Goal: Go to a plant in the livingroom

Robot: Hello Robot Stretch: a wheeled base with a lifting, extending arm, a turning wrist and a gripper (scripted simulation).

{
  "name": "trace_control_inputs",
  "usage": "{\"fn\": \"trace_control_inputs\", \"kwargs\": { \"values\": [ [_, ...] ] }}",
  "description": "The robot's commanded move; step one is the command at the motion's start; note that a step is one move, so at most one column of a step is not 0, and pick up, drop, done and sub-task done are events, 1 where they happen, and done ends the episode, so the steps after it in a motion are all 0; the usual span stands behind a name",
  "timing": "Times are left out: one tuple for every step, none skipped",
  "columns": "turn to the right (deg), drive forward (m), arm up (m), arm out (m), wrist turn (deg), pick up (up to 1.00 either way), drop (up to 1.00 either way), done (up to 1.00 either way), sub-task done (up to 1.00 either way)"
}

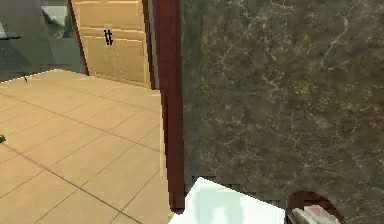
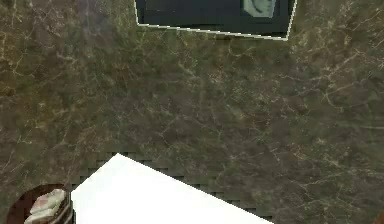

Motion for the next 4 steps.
{"fn": "trace_control_inputs", "kwargs": {
  "values": [
    [9.0, 0.00, 0.00, 0.00, 0.0, 0.00, 0.00, 0.00, 0.00],
    [0.0, 0.35, 0.00, 0.00, 0.0, 0.00, 0.00, 0.00, 0.00],
    [-45.0, 0.00, 0.00, 0.00, 0.0, 0.00, 0.00, 0.00, 0.00],
    [-6.0, 0.00, 0.00, 0.00, 0.0, 0.00, 0.00, 0.00, 0.00]
  ]
}}
